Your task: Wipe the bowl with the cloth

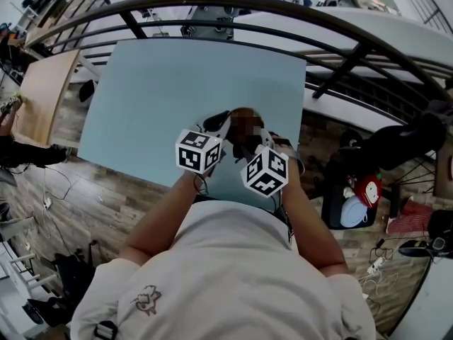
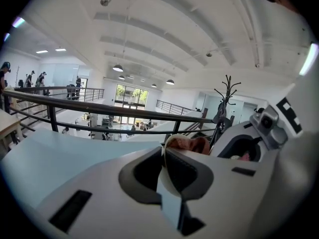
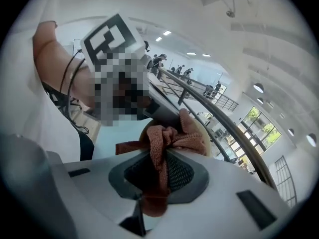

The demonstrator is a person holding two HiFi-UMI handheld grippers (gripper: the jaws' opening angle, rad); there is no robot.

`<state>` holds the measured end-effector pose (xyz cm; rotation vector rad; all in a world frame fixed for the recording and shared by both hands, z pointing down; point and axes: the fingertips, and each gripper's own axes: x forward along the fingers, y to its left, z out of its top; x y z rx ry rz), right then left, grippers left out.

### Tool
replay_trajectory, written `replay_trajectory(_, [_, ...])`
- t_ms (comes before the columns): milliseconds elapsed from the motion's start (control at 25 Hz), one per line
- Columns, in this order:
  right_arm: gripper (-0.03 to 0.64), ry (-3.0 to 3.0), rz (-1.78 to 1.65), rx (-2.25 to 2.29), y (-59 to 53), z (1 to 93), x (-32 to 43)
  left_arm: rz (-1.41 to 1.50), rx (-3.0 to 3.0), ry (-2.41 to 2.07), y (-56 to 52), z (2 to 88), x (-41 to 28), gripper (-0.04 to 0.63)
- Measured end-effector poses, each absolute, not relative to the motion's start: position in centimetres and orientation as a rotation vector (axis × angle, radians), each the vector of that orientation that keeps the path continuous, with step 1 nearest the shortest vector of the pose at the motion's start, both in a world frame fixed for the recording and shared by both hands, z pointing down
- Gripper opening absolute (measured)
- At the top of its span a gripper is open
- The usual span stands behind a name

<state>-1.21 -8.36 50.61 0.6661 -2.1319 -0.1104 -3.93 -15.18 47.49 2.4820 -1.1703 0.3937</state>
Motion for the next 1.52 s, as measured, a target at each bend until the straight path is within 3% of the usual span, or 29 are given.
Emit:
replay_trajectory(800, [0.074,-2.134,-0.324,0.982,-8.4,39.2,6.9,0.305,2.3,-1.221,-17.6,49.2,-9.2,0.023])
replay_trajectory(1280, [0.074,-2.34,-0.294,0.995,-9.0,36.5,6.9,-0.344,1.856,-0.602,-15.4,47.5,-5.8,0.023])
replay_trajectory(1520, [0.074,-2.449,-0.223,0.904,-8.6,37.1,4.5,-0.42,1.765,-0.471,-13.9,46.4,-4.1,0.023])
